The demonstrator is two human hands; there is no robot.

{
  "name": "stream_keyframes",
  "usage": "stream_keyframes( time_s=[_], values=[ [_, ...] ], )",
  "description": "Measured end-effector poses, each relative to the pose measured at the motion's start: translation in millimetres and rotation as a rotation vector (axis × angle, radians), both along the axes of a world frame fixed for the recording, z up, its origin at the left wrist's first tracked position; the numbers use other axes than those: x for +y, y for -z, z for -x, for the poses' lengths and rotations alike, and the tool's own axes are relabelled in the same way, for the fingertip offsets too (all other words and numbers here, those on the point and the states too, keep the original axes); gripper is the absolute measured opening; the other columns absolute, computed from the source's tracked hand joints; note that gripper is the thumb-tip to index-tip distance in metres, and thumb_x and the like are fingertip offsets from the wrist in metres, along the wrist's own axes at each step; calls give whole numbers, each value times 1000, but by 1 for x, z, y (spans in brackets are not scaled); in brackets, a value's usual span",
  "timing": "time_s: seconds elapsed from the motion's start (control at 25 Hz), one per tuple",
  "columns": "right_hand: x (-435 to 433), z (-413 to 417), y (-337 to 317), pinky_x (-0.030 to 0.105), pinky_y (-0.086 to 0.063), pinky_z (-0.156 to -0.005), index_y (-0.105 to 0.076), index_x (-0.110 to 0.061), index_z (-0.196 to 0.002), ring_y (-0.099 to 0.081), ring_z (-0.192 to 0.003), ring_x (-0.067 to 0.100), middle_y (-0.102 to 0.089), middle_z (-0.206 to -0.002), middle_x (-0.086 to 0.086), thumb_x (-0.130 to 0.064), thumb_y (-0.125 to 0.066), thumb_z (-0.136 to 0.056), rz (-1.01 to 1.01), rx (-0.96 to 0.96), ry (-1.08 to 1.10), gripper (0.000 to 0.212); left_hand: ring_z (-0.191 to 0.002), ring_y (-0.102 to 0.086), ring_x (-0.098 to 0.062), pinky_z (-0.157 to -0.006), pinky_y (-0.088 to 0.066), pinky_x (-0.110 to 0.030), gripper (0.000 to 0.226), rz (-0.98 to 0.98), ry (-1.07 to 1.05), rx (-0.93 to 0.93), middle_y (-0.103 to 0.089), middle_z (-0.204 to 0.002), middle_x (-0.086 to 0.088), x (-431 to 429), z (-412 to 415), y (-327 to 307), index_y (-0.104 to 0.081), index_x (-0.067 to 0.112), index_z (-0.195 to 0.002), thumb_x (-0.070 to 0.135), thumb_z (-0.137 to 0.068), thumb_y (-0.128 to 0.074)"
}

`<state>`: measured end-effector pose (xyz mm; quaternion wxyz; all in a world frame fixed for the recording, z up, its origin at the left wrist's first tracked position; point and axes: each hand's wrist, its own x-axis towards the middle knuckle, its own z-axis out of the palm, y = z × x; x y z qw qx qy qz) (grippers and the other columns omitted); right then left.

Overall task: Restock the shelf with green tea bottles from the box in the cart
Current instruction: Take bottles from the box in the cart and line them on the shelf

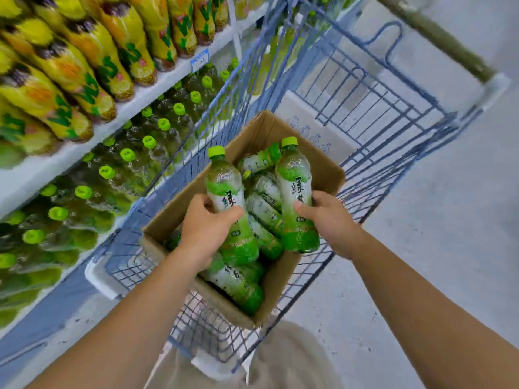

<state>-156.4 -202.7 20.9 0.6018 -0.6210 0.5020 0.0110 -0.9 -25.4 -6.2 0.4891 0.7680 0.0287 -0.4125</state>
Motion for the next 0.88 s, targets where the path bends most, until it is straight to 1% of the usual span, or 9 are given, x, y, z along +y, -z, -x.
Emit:
stream_keyframes(
  time_s=[0.08,0.16,0.2,0.36,0.44,0.52,0.56,0.72,0.88],
  values=[
    [25,1,-23,49,-58,-86,-71,-19,-108,-72,-95,24,-75,-103,4,-35,-69,-87,2,-37,11,26,-65,-69,-2,-41,-48,-16,51,49,48,-19,-71,-81,8,18,-2,-23,-57,31,-95,46,-51,-77],
    [47,-1,-44,50,-57,-88,-70,-20,-109,-72,-97,24,-75,-104,2,-34,-68,-89,-2,-77,12,25,-65,-67,4,-40,-45,-12,48,86,73,-54,-70,-79,14,35,-5,-47,-57,33,-98,43,-56,-78],
    [58,-2,-55,50,-56,-90,-69,-20,-112,-71,-99,24,-75,-106,1,-33,-67,-89,4,-91,-1,26,-68,-68,3,-45,-48,-14,49,97,74,-71,-70,-82,13,44,-6,-60,-57,33,-100,43,-57,-77],
    [97,-13,-89,47,-58,-87,-68,-22,-113,-71,-96,21,-75,-104,-2,-35,-66,-88,39,-144,-98,29,-88,-70,-16,-73,-59,-43,58,112,3,-116,-68,-103,5,81,-8,-97,-57,34,-106,51,-55,-78],
    [115,-19,-102,45,-58,-85,-67,-24,-114,-72,-96,20,-75,-103,-4,-38,-66,-84,55,-190,-154,33,-80,-72,-12,-70,-60,-40,50,130,-68,-170,-69,-102,4,104,-5,-113,-57,38,-103,46,-59,-81],
    [131,-24,-111,48,-56,-91,-63,-23,-123,-69,-103,22,-72,-114,-2,-41,-66,-83,50,-222,-198,44,-74,-71,-7,-63,-59,-34,43,138,-127,-229,-70,-98,4,128,1,-128,-56,38,-100,39,-67,-83],
    [140,-26,-114,49,-54,-93,-60,-23,-128,-68,-106,22,-70,-119,-1,-43,-65,-84,54,-222,-234,49,-76,-71,-9,-65,-60,-35,43,129,-157,-251,-70,-99,3,140,6,-134,-56,38,-101,36,-69,-84],
    [181,-34,-124,48,-57,-89,-62,-28,-122,-69,-99,16,-71,-112,-7,-42,-65,-89,84,-249,-387,36,-85,-72,-15,-74,-61,-39,48,100,-324,-313,-72,-97,4,204,26,-160,-59,30,-105,33,-64,-85],
    [239,-50,-138,50,-52,-95,-60,-21,-127,-65,-111,24,-68,-121,-2,-38,-65,-92,99,-290,-543,39,-78,-72,-10,-72,-62,-39,39,79,-441,-385,-73,-91,5,278,39,-185,-60,29,-96,28,-68,-87]
  ],
)
